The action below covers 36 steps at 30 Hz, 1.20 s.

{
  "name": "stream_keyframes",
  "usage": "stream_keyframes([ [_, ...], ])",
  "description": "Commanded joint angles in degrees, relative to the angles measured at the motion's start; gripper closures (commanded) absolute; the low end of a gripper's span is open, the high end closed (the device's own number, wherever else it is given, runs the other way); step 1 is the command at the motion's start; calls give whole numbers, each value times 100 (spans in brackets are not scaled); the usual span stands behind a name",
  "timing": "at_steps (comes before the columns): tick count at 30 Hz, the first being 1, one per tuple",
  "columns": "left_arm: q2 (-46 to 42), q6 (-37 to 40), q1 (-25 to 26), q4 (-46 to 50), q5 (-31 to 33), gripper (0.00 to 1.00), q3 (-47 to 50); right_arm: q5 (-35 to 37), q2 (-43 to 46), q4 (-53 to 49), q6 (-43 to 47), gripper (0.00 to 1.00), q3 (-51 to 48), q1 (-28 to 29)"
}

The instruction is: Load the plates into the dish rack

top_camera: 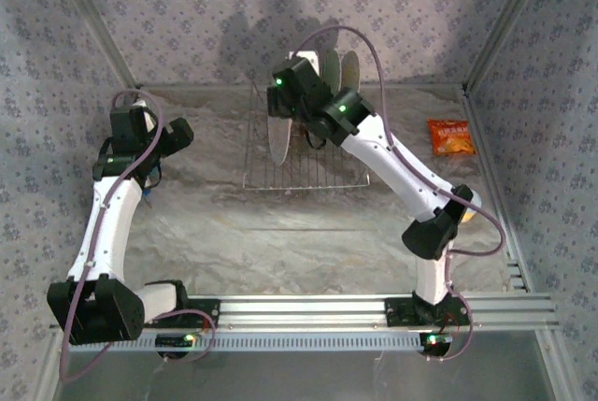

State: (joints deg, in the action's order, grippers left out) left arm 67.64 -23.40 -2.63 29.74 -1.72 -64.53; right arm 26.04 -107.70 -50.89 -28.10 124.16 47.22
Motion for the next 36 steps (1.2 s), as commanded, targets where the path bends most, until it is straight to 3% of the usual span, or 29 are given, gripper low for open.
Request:
stream_keyframes([
  [1, -49, 11, -41, -125, -67, 1, -73, -569, 53, 251, -140, 25, -836, -103],
  [10, -14, 2, -41, -122, -66, 1, -53, -839, -293, 512, -168, 32, -1033, -150],
  [17, -10, 2, -35, -127, -62, 1, -68, -1139, -651, 615, -160, 46, -839, -228],
  [25, -8, 2, -35, -126, -57, 1, -68, -1070, -972, 572, -82, 73, -468, -257],
  [30, -11, 11, -36, -128, -50, 1, -77, -958, -1036, 493, -63, 99, -333, -224],
  [36, -12, 11, -36, -117, -48, 1, -85, -587, -1158, 229, 23, 100, 156, -84],
])
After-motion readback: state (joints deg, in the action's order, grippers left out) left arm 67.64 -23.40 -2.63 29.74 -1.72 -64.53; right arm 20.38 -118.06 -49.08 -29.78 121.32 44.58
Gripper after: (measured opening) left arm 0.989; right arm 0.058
